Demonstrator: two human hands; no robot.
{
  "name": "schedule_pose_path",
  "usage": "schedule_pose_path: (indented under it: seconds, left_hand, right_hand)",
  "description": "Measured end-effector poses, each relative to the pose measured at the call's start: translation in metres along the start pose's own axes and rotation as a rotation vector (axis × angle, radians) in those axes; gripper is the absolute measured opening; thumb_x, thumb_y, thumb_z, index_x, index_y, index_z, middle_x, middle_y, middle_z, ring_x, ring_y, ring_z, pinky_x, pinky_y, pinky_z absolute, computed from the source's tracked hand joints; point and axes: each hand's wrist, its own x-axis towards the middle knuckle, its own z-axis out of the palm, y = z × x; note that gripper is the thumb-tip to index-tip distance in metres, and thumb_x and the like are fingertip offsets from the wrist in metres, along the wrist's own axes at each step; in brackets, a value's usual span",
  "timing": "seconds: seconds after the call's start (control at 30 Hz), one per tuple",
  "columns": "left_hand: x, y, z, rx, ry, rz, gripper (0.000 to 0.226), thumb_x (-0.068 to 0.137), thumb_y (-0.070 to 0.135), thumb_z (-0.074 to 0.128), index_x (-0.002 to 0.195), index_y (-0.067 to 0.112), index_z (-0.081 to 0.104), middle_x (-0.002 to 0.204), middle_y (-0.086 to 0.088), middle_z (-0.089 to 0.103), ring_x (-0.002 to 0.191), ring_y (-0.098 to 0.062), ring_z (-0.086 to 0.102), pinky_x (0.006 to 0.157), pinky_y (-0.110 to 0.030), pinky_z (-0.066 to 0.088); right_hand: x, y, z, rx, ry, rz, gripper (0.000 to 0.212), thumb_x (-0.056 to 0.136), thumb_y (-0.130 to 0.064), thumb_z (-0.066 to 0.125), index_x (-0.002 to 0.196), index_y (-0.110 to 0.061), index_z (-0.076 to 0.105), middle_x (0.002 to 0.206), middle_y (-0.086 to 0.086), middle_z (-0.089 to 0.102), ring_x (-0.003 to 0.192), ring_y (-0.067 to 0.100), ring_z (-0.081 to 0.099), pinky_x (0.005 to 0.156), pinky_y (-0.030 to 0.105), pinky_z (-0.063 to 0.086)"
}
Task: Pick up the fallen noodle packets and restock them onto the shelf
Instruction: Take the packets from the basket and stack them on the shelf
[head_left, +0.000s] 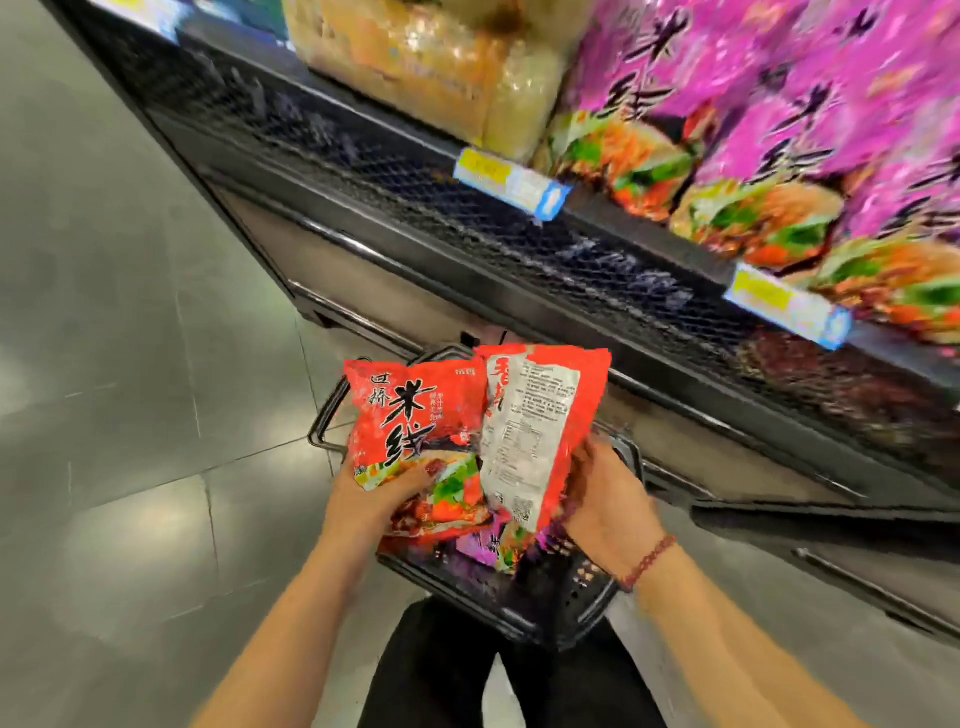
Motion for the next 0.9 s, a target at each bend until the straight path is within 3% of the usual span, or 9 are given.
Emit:
schedule_pose_path:
  seconds: [0.13,0.27,0.37,0.47,0.53,0.6,0.77,0.83,0.9]
  left_hand:
    - [-0.045,0.040,0.026,0.004,-0.163,0.079,0.085,0.039,0.030,0.087,0.118,0.010,0.062,0.099,-0.012,0.075,0.088,-0.032,0.072,0.083,-0.047,0.057]
    - [-0.080,0.063,0.054,-0.017,-0.299,0.096,0.084,0.040,0.027,0.087,0.117,0.010,0.060,0.101,-0.017,0.074,0.089,-0.036,0.072,0.079,-0.047,0.059]
    - [-0.096,0.075,0.072,-0.015,-0.369,0.133,0.088,0.040,0.029,0.088,0.121,0.009,0.060,0.102,-0.017,0.073,0.089,-0.036,0.072,0.079,-0.047,0.058]
    - [-0.110,0.088,0.088,-0.001,-0.442,0.168,0.089,0.038,0.028,0.087,0.120,0.004,0.061,0.097,-0.015,0.074,0.080,-0.028,0.073,0.063,-0.034,0.058]
    - [-0.118,0.095,0.097,0.027,-0.517,0.172,0.097,0.036,0.031,0.092,0.123,0.002,0.059,0.102,-0.018,0.073,0.083,-0.030,0.073,0.063,-0.033,0.058]
    - [-0.125,0.099,0.105,0.036,-0.615,0.147,0.098,0.037,0.033,0.095,0.124,0.003,0.059,0.106,-0.021,0.071,0.086,-0.034,0.072,0.063,-0.035,0.059]
    - [-0.135,0.102,0.133,0.044,-0.768,0.070,0.059,0.071,0.018,0.083,0.123,0.005,0.059,0.104,-0.021,0.072,0.083,-0.034,0.073,0.060,-0.035,0.059]
    - [-0.138,0.106,0.152,0.039,-0.754,0.064,0.058,0.067,0.019,0.077,0.121,0.003,0.060,0.100,-0.020,0.073,0.078,-0.030,0.074,0.057,-0.033,0.059]
    - [-0.139,0.111,0.175,0.019,-0.733,0.076,0.074,0.051,0.032,0.089,0.115,0.002,0.064,0.095,-0.018,0.074,0.073,-0.027,0.074,0.054,-0.031,0.058]
  right_hand:
    - [-0.046,-0.021,-0.006,-0.018,0.049,-0.076,0.031,0.097,-0.023,0.046,0.075,-0.021,0.067,0.058,-0.004,0.060,0.043,0.007,0.048,0.039,0.017,0.030]
    - [-0.081,-0.037,-0.012,0.116,0.017,-0.124,0.036,0.091,-0.017,0.050,0.067,-0.014,0.076,0.068,0.002,0.071,0.056,0.009,0.066,0.052,0.020,0.053]
    - [-0.104,-0.049,-0.019,0.208,-0.007,-0.130,0.018,0.071,-0.026,0.073,0.069,-0.009,0.078,0.076,0.007,0.074,0.062,0.016,0.071,0.052,0.026,0.057]
    - [-0.123,-0.065,-0.034,0.137,-0.052,-0.195,0.060,0.026,-0.036,0.098,0.076,-0.010,0.079,0.080,0.008,0.074,0.066,0.018,0.071,0.058,0.029,0.058]
    - [-0.142,-0.079,-0.040,0.004,-0.078,-0.244,0.039,0.046,-0.040,0.094,0.072,-0.015,0.078,0.075,0.003,0.073,0.062,0.014,0.068,0.062,0.026,0.054]
    - [-0.157,-0.094,-0.048,-0.119,-0.063,-0.306,0.007,0.067,-0.021,0.080,0.073,-0.018,0.078,0.078,-0.002,0.074,0.069,0.010,0.069,0.068,0.024,0.055]
    - [-0.173,-0.124,-0.083,-0.423,-0.015,-0.424,0.020,0.086,-0.022,0.065,0.106,-0.021,0.065,0.105,-0.004,0.072,0.099,0.010,0.066,0.092,0.029,0.051]
    - [-0.178,-0.139,-0.093,-0.419,-0.028,-0.429,0.021,0.091,-0.019,0.061,0.112,-0.021,0.062,0.109,-0.003,0.071,0.103,0.011,0.066,0.090,0.026,0.052]
    - [-0.180,-0.156,-0.097,-0.461,-0.007,-0.471,0.054,0.073,-0.045,0.078,0.117,-0.020,0.059,0.109,-0.002,0.071,0.103,0.014,0.066,0.087,0.023,0.052]
